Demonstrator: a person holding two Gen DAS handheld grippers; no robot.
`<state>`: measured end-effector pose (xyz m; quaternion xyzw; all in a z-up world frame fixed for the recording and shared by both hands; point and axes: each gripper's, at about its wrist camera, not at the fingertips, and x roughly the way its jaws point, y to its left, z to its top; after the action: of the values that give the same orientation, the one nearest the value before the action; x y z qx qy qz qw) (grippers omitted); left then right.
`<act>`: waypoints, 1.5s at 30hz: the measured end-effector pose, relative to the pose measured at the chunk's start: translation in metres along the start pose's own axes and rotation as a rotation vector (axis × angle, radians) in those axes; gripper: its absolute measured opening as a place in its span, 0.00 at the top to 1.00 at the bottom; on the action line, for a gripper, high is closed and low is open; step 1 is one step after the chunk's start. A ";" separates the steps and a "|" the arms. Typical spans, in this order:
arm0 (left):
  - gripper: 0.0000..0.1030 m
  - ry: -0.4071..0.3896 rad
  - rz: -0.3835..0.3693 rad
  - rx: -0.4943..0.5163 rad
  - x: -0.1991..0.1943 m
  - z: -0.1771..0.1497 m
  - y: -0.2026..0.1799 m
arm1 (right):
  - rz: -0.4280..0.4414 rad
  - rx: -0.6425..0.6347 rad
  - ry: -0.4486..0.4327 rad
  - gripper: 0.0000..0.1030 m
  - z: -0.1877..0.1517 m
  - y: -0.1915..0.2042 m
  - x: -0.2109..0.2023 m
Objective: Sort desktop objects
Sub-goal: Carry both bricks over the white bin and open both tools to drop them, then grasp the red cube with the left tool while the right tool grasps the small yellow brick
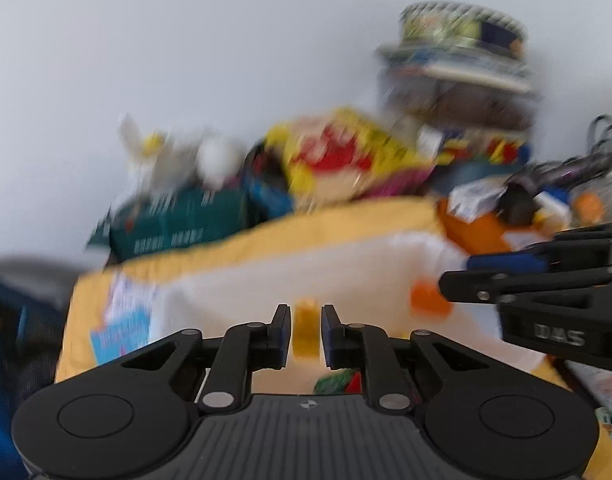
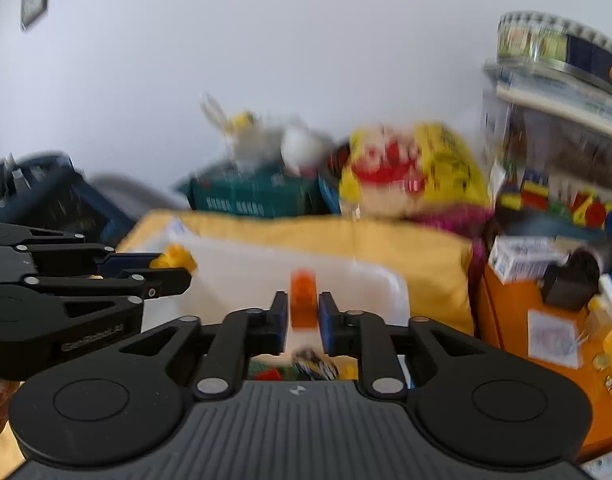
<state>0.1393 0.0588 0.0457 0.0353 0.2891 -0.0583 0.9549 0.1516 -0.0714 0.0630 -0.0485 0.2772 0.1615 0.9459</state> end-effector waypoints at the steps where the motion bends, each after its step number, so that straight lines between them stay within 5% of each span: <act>1: 0.71 0.013 -0.012 -0.020 0.001 -0.004 0.000 | 0.005 0.008 0.010 0.71 -0.005 -0.003 0.002; 5: 0.55 -0.028 -0.053 -0.042 -0.019 -0.016 0.002 | 0.038 0.029 -0.019 0.68 -0.022 -0.018 -0.015; 8: 0.55 -0.053 -0.063 0.005 -0.036 -0.022 -0.004 | 0.023 0.028 -0.076 0.47 -0.028 -0.044 -0.037; 15: 0.47 -0.063 -0.162 0.026 -0.059 -0.047 -0.031 | -0.070 0.048 -0.023 0.47 -0.049 -0.095 -0.054; 20: 0.47 0.064 -0.207 0.084 -0.039 -0.082 -0.062 | -0.077 0.061 0.119 0.54 -0.090 -0.091 -0.033; 25: 0.47 0.171 -0.227 0.103 -0.015 -0.107 -0.082 | -0.035 -0.067 0.206 0.64 -0.119 -0.063 -0.006; 32: 0.47 0.184 -0.256 0.079 -0.002 -0.117 -0.097 | -0.032 -0.286 0.251 0.69 -0.126 -0.041 0.023; 38: 0.48 0.226 -0.233 0.036 0.026 -0.109 -0.103 | 0.020 -0.226 0.305 0.75 -0.127 -0.051 0.048; 45: 0.56 0.250 -0.193 -0.043 0.052 -0.107 -0.099 | 0.014 -0.064 0.261 0.75 -0.133 -0.064 0.012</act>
<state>0.1109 -0.0337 -0.0757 -0.0059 0.4089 -0.1386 0.9020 0.1149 -0.1526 -0.0549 -0.0975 0.3928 0.1693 0.8986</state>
